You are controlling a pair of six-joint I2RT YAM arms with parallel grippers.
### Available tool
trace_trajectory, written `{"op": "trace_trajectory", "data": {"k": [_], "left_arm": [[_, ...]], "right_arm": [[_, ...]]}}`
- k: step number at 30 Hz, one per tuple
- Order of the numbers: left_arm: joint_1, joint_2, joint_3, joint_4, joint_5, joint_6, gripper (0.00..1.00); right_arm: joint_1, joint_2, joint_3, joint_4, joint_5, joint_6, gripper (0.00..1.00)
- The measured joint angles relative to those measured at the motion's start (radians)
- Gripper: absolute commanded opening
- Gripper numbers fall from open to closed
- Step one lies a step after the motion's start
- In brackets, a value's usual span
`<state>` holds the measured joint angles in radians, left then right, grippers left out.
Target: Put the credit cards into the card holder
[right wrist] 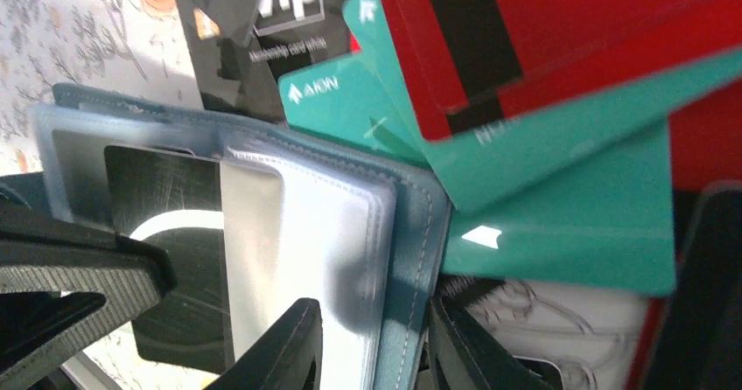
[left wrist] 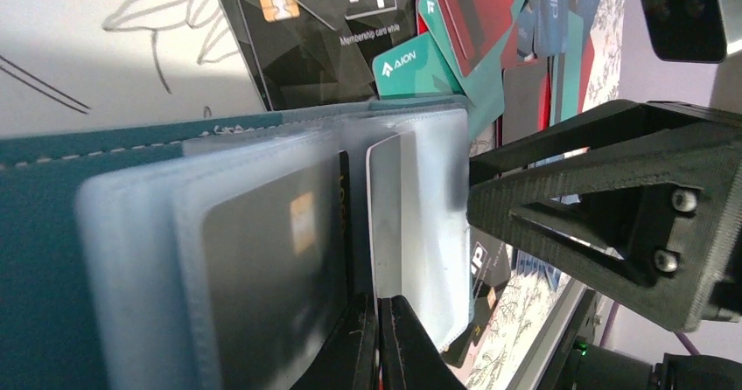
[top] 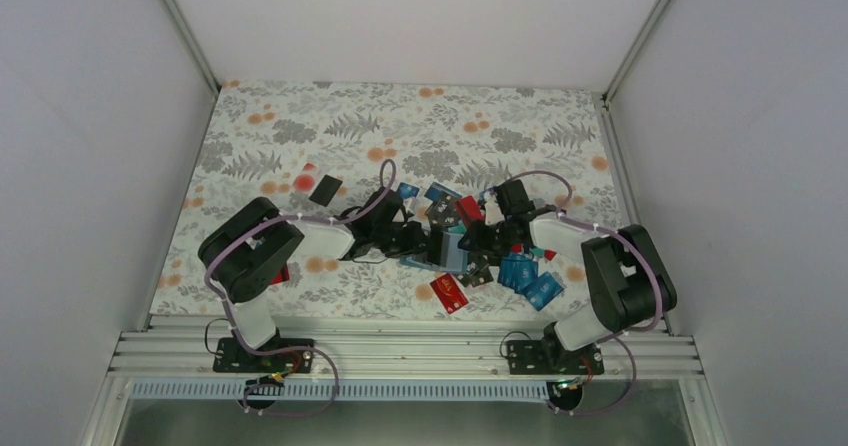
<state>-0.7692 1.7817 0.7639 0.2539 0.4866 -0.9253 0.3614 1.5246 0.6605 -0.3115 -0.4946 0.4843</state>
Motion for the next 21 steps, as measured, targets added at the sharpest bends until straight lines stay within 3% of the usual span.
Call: {"op": "trace_trajectory", "data": {"k": [8,16,21], "left_arm": [[-0.03,0.013,0.014,0.005,-0.028,0.001,0.02],[-0.038,0.014,0.018,-0.001,-0.047,0.001,0.02],[-0.045,0.02,0.026,-0.001,-0.054,0.001,0.02]], "right_arm": [[0.001,-0.129,-0.006,-0.119,0.041,-0.01,0.29],[0.019,-0.204,-0.018,-0.18,0.114,0.028,0.07],[0.062,-0.167,-0.018,-0.197,0.186,0.056,0.04]]}}
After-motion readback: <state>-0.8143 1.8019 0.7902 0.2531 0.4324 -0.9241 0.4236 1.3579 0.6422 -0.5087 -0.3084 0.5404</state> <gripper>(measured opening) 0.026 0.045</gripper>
